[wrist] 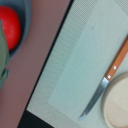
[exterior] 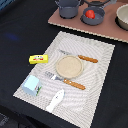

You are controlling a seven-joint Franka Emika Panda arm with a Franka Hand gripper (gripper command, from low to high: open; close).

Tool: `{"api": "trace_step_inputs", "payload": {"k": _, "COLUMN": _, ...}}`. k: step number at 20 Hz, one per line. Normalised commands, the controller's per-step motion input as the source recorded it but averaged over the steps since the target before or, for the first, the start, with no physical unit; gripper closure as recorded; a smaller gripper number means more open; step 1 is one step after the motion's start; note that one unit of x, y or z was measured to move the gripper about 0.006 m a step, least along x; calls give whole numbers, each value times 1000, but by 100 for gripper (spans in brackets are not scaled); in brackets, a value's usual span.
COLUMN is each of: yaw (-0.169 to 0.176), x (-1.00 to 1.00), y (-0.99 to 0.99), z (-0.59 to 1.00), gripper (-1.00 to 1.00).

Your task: Interact with the objects in diverse but meaningful ways.

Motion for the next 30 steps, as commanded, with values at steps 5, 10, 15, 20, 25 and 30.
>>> {"api": "trace_step_inputs", "payload": {"k": 5, "yaw": 0, "x": 486, "y": -919, "z": 0, "gripper": -100}}
{"api": "trace_step_inputs", "payload": {"k": 10, "yaw": 0, "x": 481, "y": -920, "z": 0, "gripper": -100}}
{"api": "trace_step_inputs", "payload": {"k": 15, "yaw": 0, "x": 457, "y": -938, "z": 0, "gripper": -100}}
{"api": "trace_step_inputs", "payload": {"k": 20, "yaw": 0, "x": 432, "y": -942, "z": 0, "gripper": -100}}
{"api": "trace_step_inputs", "payload": {"k": 25, "yaw": 0, "x": 403, "y": -944, "z": 0, "gripper": -100}}
{"api": "trace_step_inputs", "payload": {"k": 30, "yaw": 1, "x": 356, "y": -944, "z": -17, "gripper": -100}}
